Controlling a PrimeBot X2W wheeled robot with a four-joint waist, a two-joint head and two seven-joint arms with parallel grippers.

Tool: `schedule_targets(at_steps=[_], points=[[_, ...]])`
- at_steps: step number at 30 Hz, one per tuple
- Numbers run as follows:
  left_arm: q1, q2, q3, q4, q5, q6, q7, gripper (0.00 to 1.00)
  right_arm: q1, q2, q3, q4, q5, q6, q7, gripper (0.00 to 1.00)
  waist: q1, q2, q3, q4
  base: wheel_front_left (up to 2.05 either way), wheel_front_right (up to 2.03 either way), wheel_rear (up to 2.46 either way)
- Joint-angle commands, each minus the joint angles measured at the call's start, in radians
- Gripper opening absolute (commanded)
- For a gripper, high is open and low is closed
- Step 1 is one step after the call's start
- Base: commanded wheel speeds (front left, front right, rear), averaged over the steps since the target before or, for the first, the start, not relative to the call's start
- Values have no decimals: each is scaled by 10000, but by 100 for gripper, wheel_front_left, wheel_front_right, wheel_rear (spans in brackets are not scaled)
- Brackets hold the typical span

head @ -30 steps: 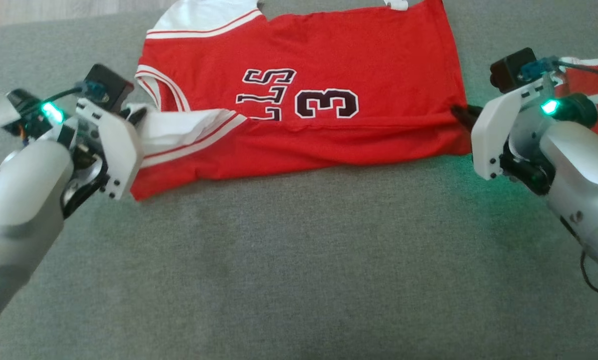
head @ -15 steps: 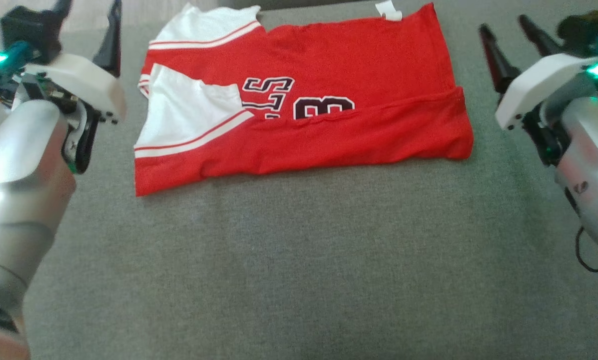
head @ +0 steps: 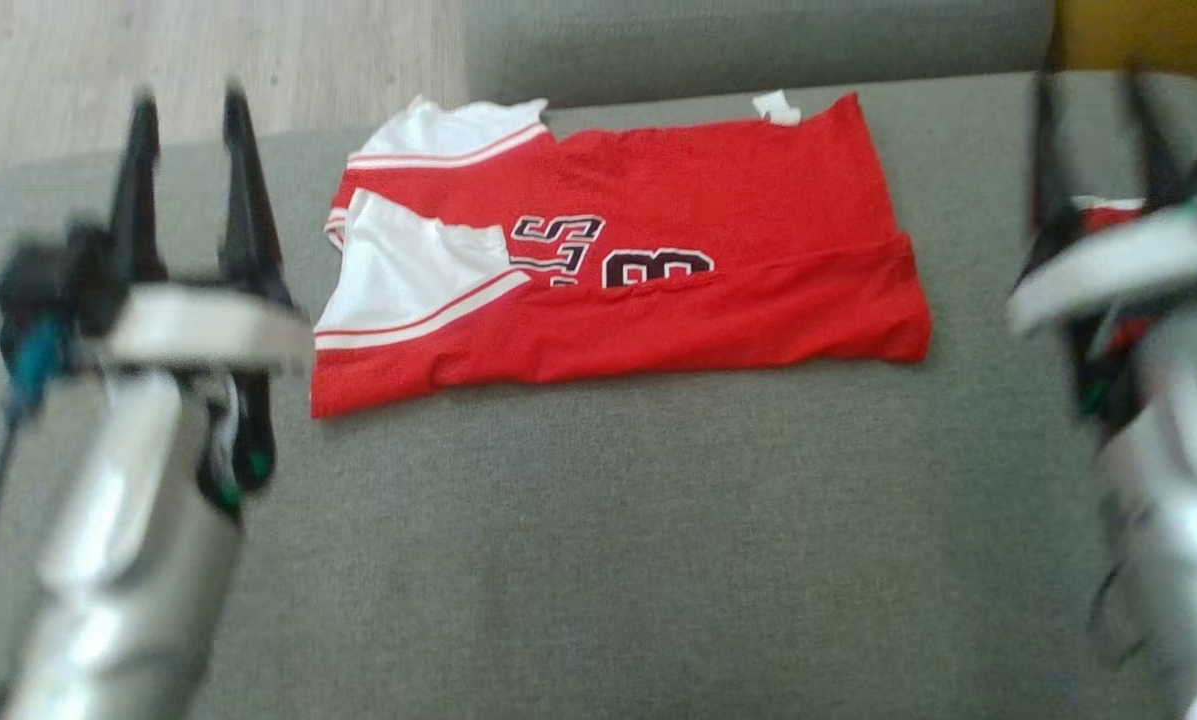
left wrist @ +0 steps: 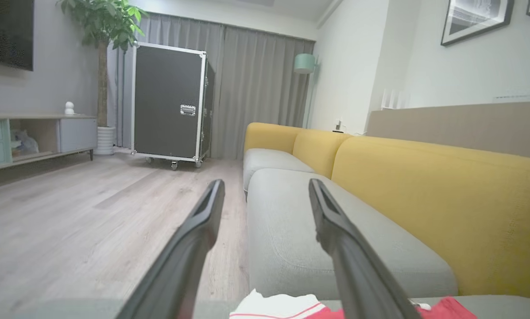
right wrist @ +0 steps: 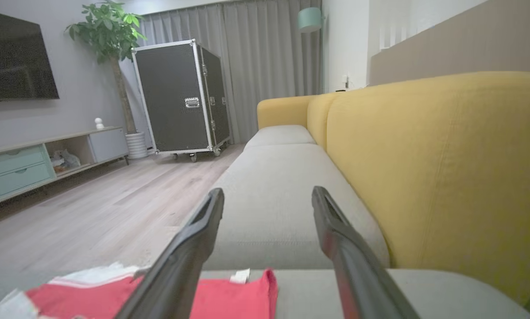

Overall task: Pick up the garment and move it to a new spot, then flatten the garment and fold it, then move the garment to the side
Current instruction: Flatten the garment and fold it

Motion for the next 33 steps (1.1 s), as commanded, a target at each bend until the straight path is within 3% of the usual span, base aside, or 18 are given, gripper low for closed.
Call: schedule_targets(at_steps=[1, 7, 12, 16, 20, 25, 33], points=[[108, 148, 757, -579, 204, 69, -49, 100, 384, 460, -134, -753, -482, 33, -63, 100, 1, 0, -220, -105, 0, 0, 0], [2672, -1042, 2282, -1740, 1350, -284, -50, 100, 2930, 2053, -1747, -2803, -2152, 33, -63, 100, 1, 0, -576, -211, 0, 0, 0], [4142, -1820, 3199, -1812, 2062, -849, -50, 100, 4270, 2319, -1730, -3371, -2545, 33, -64, 100, 1, 0, -842, -328, 0, 0, 0], [4671, -2234, 3713, -1734, 2449, -1201, -50, 100, 4843, 2335, -1481, -3564, -2135, 33, -64, 100, 1, 0, -902, -369, 0, 0, 0], [4649, -2415, 3886, -1235, 2679, -1536, -50, 100, 5028, 2337, -1310, -3687, -2049, 33, -64, 100, 1, 0, -891, -397, 0, 0, 0], [4233, -2467, 4010, -670, 2982, -1581, -51, 100, 4890, 2338, -1297, -3842, -1892, 33, -64, 100, 1, 0, -679, -472, 0, 0, 0], [2635, -2244, 3791, 2017, 3197, -1466, 784, 100, 4465, 2339, -1041, -4015, -1999, 33, -64, 100, 1, 0, 203, -645, 0, 0, 0]])
